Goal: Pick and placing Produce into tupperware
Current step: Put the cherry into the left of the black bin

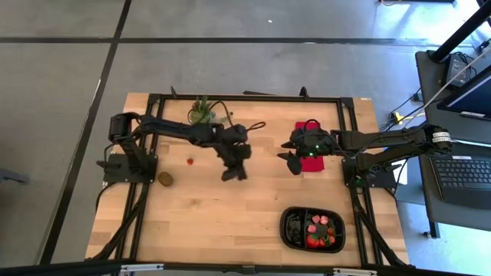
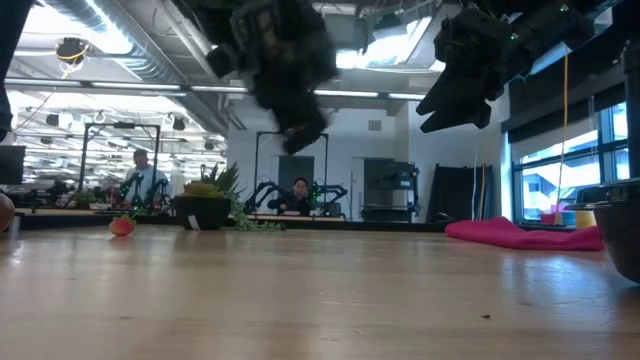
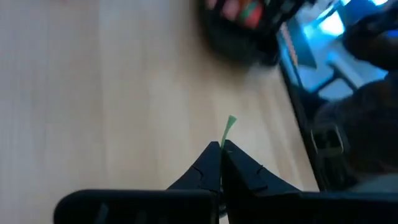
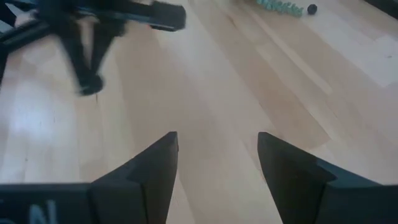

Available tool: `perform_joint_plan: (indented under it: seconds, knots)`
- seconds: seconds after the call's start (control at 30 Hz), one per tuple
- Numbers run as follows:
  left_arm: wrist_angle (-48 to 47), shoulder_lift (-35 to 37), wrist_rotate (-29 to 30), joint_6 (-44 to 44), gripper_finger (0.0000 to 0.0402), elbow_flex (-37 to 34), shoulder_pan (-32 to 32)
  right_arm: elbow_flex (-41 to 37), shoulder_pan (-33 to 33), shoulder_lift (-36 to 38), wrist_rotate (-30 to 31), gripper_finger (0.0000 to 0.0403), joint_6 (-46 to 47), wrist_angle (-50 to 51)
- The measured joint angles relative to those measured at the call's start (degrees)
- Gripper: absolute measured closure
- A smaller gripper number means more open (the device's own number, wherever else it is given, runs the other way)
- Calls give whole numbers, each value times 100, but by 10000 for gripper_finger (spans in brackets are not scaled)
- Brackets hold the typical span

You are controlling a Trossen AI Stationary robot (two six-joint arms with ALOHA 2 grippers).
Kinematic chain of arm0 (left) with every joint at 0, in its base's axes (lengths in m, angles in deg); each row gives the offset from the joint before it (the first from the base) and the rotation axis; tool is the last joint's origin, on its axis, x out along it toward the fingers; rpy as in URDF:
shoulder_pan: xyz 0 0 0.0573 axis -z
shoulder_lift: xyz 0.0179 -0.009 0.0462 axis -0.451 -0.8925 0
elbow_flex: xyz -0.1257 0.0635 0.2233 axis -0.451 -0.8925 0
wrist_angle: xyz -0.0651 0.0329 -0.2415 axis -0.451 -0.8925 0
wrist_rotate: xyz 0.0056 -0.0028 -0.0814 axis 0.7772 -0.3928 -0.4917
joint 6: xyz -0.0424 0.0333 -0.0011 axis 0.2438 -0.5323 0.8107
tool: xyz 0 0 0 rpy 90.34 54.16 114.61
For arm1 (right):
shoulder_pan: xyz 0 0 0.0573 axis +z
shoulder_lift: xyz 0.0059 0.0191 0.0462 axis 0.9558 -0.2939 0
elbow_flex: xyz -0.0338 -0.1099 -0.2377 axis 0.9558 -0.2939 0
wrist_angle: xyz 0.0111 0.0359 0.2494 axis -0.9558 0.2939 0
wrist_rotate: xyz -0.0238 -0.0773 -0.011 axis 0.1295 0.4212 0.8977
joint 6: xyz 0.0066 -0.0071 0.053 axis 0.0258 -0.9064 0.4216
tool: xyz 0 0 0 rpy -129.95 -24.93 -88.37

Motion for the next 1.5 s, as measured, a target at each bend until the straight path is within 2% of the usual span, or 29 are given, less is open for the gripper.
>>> perform_joint_plan:
  seconds: [0.13,0.3,0.47,0.67,0.9,1.07,1.5]
  knots:
    - [1649,0,321,-196,400,0,346,0,0,0,1,181,38,83]
    - [3361,-130,365,-265,401,9,728,0,0,0,0,181,281,175]
    - [4771,-756,355,-225,401,106,1042,0,-2,0,2,181,286,183]
    - [4997,-1839,367,-149,401,950,1335,0,-2,0,3,181,313,155]
    - [5028,-2840,452,-566,401,2038,1671,0,0,0,4,181,322,246]
    - [5039,-3189,1109,-729,401,2370,1915,0,0,0,5,181,470,547]
    - [5279,-3548,2868,-1002,401,2403,2268,0,0,0,7,181,775,787]
